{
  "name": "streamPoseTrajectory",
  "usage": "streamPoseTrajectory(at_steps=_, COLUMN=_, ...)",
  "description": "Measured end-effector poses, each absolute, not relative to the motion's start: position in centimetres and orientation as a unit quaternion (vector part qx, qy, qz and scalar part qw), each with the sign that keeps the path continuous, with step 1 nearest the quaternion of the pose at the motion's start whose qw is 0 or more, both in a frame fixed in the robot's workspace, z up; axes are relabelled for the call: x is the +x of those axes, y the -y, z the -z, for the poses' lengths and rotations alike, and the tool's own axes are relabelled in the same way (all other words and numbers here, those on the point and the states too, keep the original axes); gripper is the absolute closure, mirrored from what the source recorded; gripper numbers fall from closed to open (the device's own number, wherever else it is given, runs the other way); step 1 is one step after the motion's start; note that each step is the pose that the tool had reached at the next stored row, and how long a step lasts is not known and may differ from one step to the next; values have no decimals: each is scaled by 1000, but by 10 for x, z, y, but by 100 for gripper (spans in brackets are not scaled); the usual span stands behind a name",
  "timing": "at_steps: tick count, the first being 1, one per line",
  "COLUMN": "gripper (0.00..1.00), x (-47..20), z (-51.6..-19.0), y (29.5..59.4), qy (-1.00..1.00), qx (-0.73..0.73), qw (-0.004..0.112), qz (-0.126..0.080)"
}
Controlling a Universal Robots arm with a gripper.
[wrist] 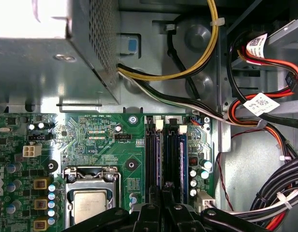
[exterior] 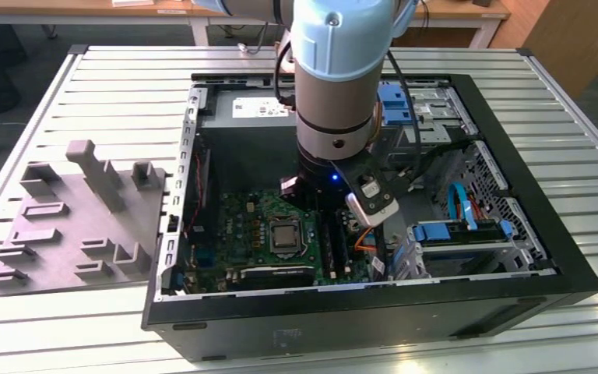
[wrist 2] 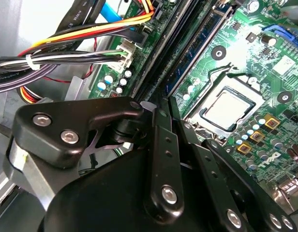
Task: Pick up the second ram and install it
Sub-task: 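Insert the second ram into the second slot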
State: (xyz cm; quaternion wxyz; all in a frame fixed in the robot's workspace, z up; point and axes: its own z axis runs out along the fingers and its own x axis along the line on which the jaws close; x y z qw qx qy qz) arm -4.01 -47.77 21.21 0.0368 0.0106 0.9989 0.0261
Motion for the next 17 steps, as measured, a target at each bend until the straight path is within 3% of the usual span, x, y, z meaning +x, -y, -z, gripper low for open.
streamPoseTrajectory(at_steps=6, gripper=85, x=-40, z=-212, y=478, qy=-999, qx=11, qw=37, qz=-26)
streamPoseTrajectory(at_steps=7, gripper=79, x=-40, z=-212, y=478, qy=-999, qx=11, qw=37, qz=-27)
streamPoseTrajectory(at_steps=17, gripper=79, x=-40, z=-227, y=478, qy=-999, qx=11, qw=37, qz=-26)
